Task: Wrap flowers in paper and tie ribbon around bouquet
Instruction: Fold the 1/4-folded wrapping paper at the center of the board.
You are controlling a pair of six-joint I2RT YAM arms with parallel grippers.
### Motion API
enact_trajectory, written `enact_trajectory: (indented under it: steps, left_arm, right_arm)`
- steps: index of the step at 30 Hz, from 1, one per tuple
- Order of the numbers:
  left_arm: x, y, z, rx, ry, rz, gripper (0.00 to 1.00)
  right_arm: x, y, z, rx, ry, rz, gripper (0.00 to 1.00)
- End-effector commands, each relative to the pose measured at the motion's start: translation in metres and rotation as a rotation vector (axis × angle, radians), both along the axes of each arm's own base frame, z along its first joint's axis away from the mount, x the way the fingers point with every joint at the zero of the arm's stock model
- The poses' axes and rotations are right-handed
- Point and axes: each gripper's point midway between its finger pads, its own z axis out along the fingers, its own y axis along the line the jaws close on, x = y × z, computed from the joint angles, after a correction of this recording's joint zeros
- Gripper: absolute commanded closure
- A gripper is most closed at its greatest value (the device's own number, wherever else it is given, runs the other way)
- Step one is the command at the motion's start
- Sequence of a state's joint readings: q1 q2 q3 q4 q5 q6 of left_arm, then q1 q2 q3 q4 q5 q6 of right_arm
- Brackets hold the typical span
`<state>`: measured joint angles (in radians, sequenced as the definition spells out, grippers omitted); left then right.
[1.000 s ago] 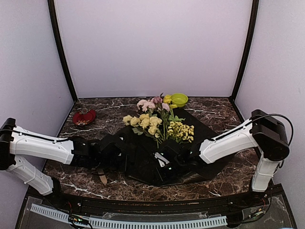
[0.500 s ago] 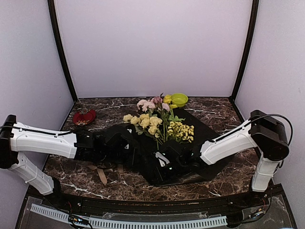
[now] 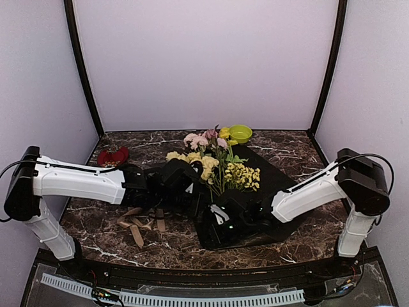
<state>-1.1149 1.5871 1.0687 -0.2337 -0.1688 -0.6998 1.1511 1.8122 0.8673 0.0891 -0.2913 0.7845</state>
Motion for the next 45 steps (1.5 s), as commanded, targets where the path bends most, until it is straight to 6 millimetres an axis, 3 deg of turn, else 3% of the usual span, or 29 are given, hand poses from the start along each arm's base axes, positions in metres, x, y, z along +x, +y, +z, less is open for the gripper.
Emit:
enact_trajectory:
  steps: [1,4,9,15,20,27,39,45]
  left_arm:
    - [0.011,-0.018,0.01,-0.034,-0.006,-0.035,1.0]
    - [0.015,-0.024,0.004,-0.034,0.002,-0.042,1.0]
    - [0.021,-0.03,-0.018,-0.016,0.042,-0.045,1.0]
    - [0.023,-0.038,-0.027,-0.007,0.057,-0.061,1.0]
    - [0.025,-0.042,-0.026,-0.012,0.057,-0.063,1.0]
    - [0.027,-0.046,-0.022,-0.035,0.06,-0.068,1.0]
    - [0.027,-0.044,-0.026,-0.025,0.066,-0.065,1.0]
    - [0.027,-0.044,-0.026,-0.021,0.066,-0.068,1.0]
  right_arm:
    - [-0.009,-0.016,-0.002,-0.029,0.023,-0.006,0.86]
    - [-0.002,-0.017,0.016,0.009,-0.024,-0.033,0.85]
    - [0.001,-0.024,0.028,0.041,-0.053,-0.075,0.84]
    - [0.008,-0.03,0.048,0.08,-0.131,-0.119,0.82]
    - [0.014,-0.024,0.069,0.082,-0.263,-0.145,0.69]
    - [0.007,-0.014,0.061,0.025,-0.342,-0.187,0.42]
    - [0.011,0.008,0.045,-0.036,-0.408,-0.18,0.39]
    - [0.016,0.013,0.038,-0.081,-0.429,-0.178,0.46]
